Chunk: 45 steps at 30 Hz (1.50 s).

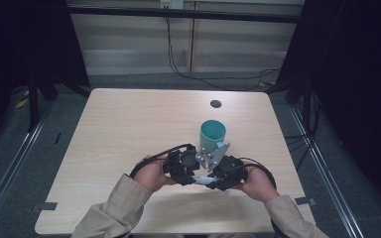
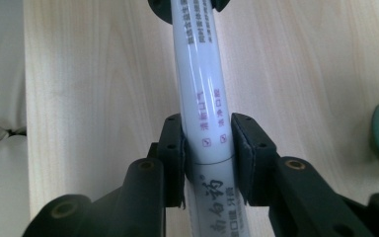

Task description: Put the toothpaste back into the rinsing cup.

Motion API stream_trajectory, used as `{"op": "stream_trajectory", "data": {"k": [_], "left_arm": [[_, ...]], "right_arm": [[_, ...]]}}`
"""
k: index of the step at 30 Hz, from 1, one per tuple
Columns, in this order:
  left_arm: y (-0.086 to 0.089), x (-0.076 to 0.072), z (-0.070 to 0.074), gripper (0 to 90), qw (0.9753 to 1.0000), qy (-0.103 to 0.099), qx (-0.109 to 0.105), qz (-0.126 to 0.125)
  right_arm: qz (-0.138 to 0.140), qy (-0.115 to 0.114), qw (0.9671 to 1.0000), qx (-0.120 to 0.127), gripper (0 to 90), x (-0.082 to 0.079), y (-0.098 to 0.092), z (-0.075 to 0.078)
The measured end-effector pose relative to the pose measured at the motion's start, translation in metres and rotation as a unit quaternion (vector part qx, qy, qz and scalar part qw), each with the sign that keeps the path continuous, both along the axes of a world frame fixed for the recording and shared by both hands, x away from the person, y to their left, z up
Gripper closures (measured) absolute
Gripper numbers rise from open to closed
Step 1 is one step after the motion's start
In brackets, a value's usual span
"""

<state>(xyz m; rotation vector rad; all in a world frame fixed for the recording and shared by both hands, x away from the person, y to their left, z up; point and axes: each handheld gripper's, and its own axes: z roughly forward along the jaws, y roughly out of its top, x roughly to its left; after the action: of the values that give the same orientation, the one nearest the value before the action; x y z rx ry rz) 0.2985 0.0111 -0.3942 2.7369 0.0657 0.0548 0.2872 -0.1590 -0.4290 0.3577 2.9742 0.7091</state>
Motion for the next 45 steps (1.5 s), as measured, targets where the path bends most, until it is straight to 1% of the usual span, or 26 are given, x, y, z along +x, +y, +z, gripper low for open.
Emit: {"op": "stream_trajectory", "data": {"k": [5,7,10,11,12,13,14,15,16,17,18,19,21,22,27,29,33,34,35,36,38,39,41,42,43,45], "left_arm": [[0.003,0.002,0.001,72.1,0.9999,0.0,-0.009,-0.006],[0.004,0.001,0.001,71.1,0.9998,-0.007,-0.016,-0.003],[0.01,0.003,0.003,65.8,0.9989,-0.005,-0.045,0.008],[0.012,0.004,0.003,61.5,0.9988,-0.009,-0.045,0.018],[0.014,0.005,0.003,48.3,0.9984,-0.017,-0.049,0.024],[0.018,0.006,0.004,48.3,0.9978,-0.018,-0.06,0.024],[0.024,0.007,0.005,42.5,0.9958,-0.026,-0.078,0.04],[0.024,0.007,0.005,39.4,0.9958,-0.026,-0.078,0.04],[0.031,0.008,0.007,36.8,0.9933,-0.03,-0.104,0.041],[0.031,0.008,0.007,34.3,0.9933,-0.03,-0.104,0.041],[0.036,0.009,0.01,32.1,0.9915,-0.036,-0.111,0.056],[0.036,0.009,0.01,29.8,0.9915,-0.036,-0.111,0.056],[0.042,0.011,0.011,29.1,0.9888,-0.041,-0.126,0.069],[0.046,0.012,0.011,28.6,0.9874,-0.038,-0.134,0.076],[0.06,0.015,0.004,26.8,0.9836,-0.032,-0.147,0.1],[0.063,0.014,-0.001,26.7,0.9812,-0.031,-0.157,0.108],[0.07,0.013,-0.015,25.8,0.9783,-0.022,-0.166,0.122],[0.072,0.013,-0.02,25.4,0.9766,-0.017,-0.172,0.128],[0.073,0.013,-0.022,25.4,0.9766,-0.017,-0.172,0.128],[0.075,0.012,-0.027,25.3,0.9741,-0.01,-0.18,0.136],[0.077,0.012,-0.035,24.6,0.9727,-0.004,-0.183,0.142],[0.078,0.012,-0.037,23.4,0.971,0.001,-0.185,0.151],[0.081,0.012,-0.045,22.3,0.9692,0.009,-0.188,0.159],[0.082,0.012,-0.048,22.1,0.9675,0.012,-0.191,0.165],[0.083,0.013,-0.05,21.7,0.9673,0.014,-0.19,0.167],[0.085,0.012,-0.056,21.2,0.9646,0.019,-0.192,0.179]], "right_arm": [[0.0,-0.008,1.0,0.002,73.1,-0.001,0.0,0.002],[0.003,-0.016,0.9998,0.007,74.2,-0.002,0.0,0.003],[-0.001,-0.02,0.9997,0.012,75.5,-0.003,-0.002,0.006],[-0.003,-0.022,0.9997,0.013,75.8,-0.003,-0.003,0.006],[-0.01,-0.023,0.9996,0.014,76.2,-0.003,-0.007,0.007],[-0.01,-0.023,0.9996,0.014,76.2,-0.003,-0.007,0.007],[-0.023,-0.019,0.9995,0.011,76.4,-0.003,-0.012,0.007],[-0.023,-0.019,0.9995,0.011,76.4,-0.003,-0.012,0.007],[-0.031,-0.016,0.9993,0.015,76.5,-0.002,-0.018,0.007],[-0.031,-0.016,0.9993,0.015,76.5,-0.002,-0.018,0.007],[-0.038,-0.015,0.999,0.015,76.5,0.0,-0.022,0.007],[-0.038,-0.015,0.999,0.015,76.5,0.0,-0.022,0.007],[-0.051,-0.013,0.9982,0.027,76.6,0.002,-0.028,0.007],[-0.052,-0.012,0.998,0.033,76.6,0.003,-0.031,0.006],[-0.079,-0.006,0.995,0.061,76.6,0.003,-0.042,0.007],[-0.087,-0.006,0.993,0.079,76.5,0.004,-0.045,0.008],[-0.102,-0.01,0.9886,0.11,76.5,0.005,-0.048,0.007],[-0.107,-0.011,0.9874,0.116,76.4,0.005,-0.049,0.008],[-0.111,-0.011,0.9859,0.125,76.4,0.005,-0.05,0.008],[-0.114,-0.014,0.9846,0.131,76.4,0.005,-0.051,0.008],[-0.125,-0.015,0.9807,0.149,76.4,0.006,-0.053,0.008],[-0.133,-0.016,0.9779,0.161,76.4,0.006,-0.054,0.009],[-0.142,-0.021,0.9737,0.177,76.3,0.007,-0.056,0.01],[-0.145,-0.024,0.9719,0.184,76.3,0.007,-0.057,0.011],[-0.151,-0.026,0.97,0.189,76.3,0.007,-0.058,0.012],[-0.158,-0.027,0.966,0.203,76.3,0.007,-0.059,0.013]]}}
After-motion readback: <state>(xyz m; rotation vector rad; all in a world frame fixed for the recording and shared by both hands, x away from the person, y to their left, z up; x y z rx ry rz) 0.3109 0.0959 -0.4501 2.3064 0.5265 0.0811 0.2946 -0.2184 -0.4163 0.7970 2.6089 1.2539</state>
